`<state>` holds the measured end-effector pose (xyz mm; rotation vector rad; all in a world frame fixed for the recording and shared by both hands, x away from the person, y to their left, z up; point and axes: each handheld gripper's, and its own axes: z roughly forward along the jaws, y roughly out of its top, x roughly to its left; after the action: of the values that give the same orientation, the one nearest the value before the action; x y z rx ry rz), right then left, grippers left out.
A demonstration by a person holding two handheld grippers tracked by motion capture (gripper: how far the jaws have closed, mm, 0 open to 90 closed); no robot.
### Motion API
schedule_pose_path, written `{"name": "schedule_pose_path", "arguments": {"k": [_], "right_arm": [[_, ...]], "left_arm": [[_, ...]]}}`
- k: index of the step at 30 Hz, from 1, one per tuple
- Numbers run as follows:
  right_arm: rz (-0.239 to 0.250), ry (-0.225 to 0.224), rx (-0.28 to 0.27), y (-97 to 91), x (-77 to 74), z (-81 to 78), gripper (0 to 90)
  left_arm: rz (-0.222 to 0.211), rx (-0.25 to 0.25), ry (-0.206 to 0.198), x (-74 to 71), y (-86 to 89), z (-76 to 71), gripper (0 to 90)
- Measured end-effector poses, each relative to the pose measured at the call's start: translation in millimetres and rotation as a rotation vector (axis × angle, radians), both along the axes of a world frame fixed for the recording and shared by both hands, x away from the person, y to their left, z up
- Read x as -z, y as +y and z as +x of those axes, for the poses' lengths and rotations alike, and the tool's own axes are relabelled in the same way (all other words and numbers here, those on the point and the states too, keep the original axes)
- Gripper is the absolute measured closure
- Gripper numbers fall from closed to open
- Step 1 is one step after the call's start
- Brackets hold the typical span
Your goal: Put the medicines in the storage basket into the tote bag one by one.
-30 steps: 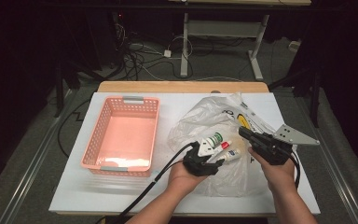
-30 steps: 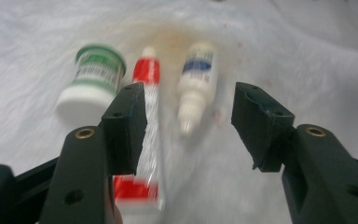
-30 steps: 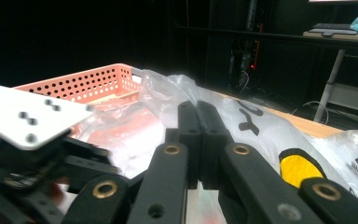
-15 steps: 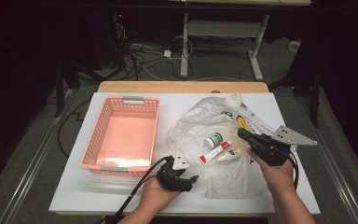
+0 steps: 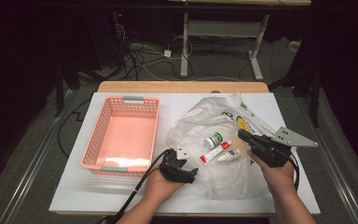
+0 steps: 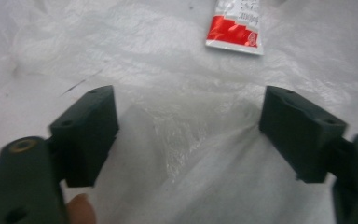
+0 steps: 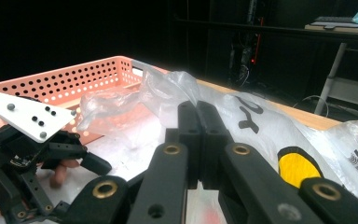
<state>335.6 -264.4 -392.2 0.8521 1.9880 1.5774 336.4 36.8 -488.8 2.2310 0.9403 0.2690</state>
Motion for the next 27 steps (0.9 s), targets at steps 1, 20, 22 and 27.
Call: {"name": "schedule_pose_path", "arguments": {"k": [1, 20, 22, 27], "right_arm": [[0.001, 0.000, 0.001, -0.3, -0.1, -0.3, 90.0], [-0.006, 0.020, -0.009, 5.8, 4.4, -0.6, 90.0], [-0.008, 0.022, -0.014, 6.3, 4.8, -0.9, 90.0], [-0.005, 0.018, -0.014, 7.6, 5.9, -0.2, 90.0]], "left_arm": [[-0.005, 0.004, -0.006, 0.1, -0.3, -1.2, 28.0], [-0.058, 0.072, -0.009, 0.2, 1.5, -2.8, 88.3], [-0.061, 0.080, -0.020, -0.2, 2.2, -3.9, 88.3], [-0.105, 0.085, -0.079, -2.0, 6.6, -10.0, 88.3]]}}
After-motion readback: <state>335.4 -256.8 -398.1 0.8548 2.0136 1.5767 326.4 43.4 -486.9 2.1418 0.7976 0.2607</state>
